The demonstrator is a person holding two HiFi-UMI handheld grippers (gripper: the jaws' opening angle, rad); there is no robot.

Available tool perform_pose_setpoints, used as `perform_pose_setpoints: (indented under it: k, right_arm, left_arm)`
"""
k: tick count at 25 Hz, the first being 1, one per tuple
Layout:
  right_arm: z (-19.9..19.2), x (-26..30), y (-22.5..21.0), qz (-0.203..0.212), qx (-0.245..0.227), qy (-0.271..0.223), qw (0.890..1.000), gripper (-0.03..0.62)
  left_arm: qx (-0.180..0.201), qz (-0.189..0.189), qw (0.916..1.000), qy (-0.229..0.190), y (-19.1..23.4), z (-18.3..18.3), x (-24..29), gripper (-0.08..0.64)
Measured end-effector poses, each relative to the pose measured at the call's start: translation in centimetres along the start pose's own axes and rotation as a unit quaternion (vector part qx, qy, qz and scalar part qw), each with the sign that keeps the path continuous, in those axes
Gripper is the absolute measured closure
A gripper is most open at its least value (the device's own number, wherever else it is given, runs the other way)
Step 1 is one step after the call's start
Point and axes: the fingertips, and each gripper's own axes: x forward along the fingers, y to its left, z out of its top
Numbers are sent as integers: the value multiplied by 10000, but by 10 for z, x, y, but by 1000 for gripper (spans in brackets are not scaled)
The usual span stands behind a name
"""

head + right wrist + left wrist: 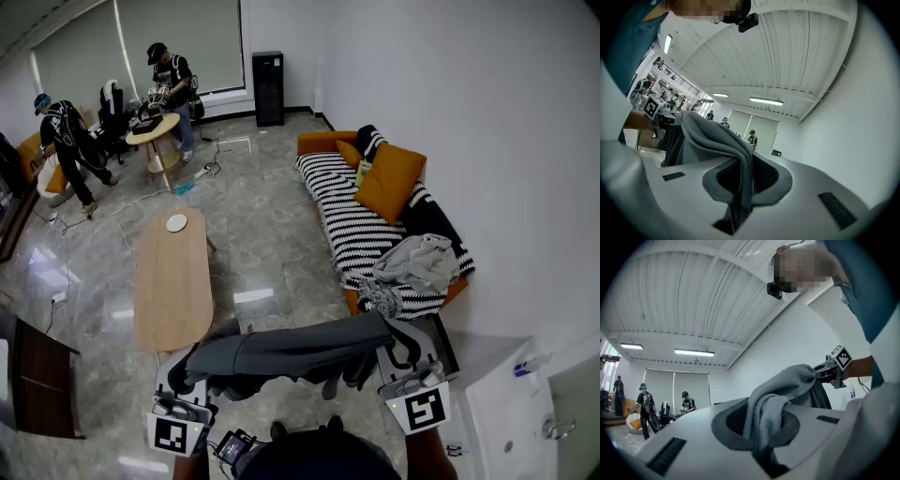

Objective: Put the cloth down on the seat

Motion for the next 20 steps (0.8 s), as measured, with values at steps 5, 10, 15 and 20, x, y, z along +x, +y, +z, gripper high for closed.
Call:
perform_pose_setpoints:
  k: [5, 10, 15, 20]
  right_arm:
    - [0, 2, 2, -40, 76, 3, 10000, 550]
    - [-3, 3, 2, -50, 104, 18, 9999, 550]
    - [-7, 6, 5, -92, 151, 74, 9998, 549]
    - [-8, 9, 9, -173, 227, 115, 9995, 549]
  left_arm:
    - [-26, -8, 10000, -5, 3, -2, 0, 543]
    - [-62, -31, 10000, -18, 2, -3, 2, 543]
    - [-114, -77, 9999, 34, 6, -9, 5, 543]
    - [-147, -132, 9998, 39, 10, -12, 6, 543]
